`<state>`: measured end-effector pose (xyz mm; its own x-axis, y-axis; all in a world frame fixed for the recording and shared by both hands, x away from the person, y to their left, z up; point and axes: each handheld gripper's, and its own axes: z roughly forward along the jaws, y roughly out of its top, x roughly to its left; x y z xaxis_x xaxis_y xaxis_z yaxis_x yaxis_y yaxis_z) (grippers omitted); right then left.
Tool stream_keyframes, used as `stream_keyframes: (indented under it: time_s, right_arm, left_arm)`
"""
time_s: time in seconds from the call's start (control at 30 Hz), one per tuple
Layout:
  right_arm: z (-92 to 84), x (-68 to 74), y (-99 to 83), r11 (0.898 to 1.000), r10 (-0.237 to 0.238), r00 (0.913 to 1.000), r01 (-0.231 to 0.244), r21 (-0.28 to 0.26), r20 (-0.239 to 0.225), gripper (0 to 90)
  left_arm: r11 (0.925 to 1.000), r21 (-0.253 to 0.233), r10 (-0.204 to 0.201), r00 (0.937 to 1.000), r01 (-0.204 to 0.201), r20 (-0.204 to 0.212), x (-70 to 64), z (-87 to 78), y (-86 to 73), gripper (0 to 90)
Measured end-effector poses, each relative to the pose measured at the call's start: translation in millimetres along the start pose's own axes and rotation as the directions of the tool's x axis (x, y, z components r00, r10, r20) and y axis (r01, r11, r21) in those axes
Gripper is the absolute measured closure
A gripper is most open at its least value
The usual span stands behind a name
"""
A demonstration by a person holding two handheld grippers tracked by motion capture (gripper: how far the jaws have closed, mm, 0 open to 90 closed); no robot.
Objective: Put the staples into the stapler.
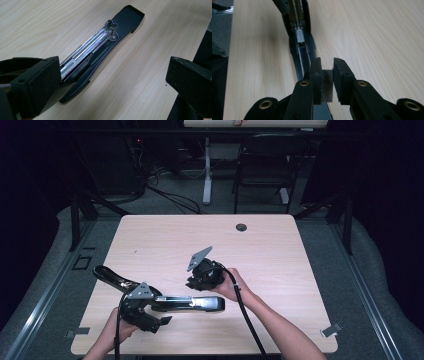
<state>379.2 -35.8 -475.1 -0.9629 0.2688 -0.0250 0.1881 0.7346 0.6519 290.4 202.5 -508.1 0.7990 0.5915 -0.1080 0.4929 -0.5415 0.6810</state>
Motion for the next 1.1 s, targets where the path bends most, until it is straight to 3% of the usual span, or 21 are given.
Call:
stream_keyframes:
  time_s: [0.07,0.33,0.5,0.77,1.1]
  right_arm:
    - [3.6,-0.1,2.2,1.0,-0.021,0.999,0.02,-0.012,-0.038,78.4]
    - [21.7,-1.1,7.9,0.999,-0.051,0.9934,0.051,-0.001,-0.103,78.4]
    - [35.0,-2.5,8.7,0.996,-0.084,0.9841,0.088,0.017,-0.157,78.4]
    - [45.4,-7.6,7.1,0.994,-0.098,0.9732,0.104,0.019,-0.208,78.4]
    - [50.0,-9.0,4.4,0.993,-0.104,0.9671,0.115,0.032,-0.232,78.4]
  left_arm:
    - [1.0,0.0,0.001,1.0,-0.001,0.002,-0.1,0.1,0.0,0.1]
    - [1.0,-0.001,0.001,1.0,-0.001,0.004,-0.2,-0.2,-0.3,0.1]
    - [1.0,0.001,0.006,1.0,-0.006,0.008,-1.0,0.0,-0.2,0.1]
    - [1.0,0.0,0.007,0.9999,-0.007,0.01,-0.8,-0.4,-0.4,0.1]
    - [1.0,0.0,0.009,0.9999,-0.009,0.013,-1.2,-0.2,-0.5,0.1]
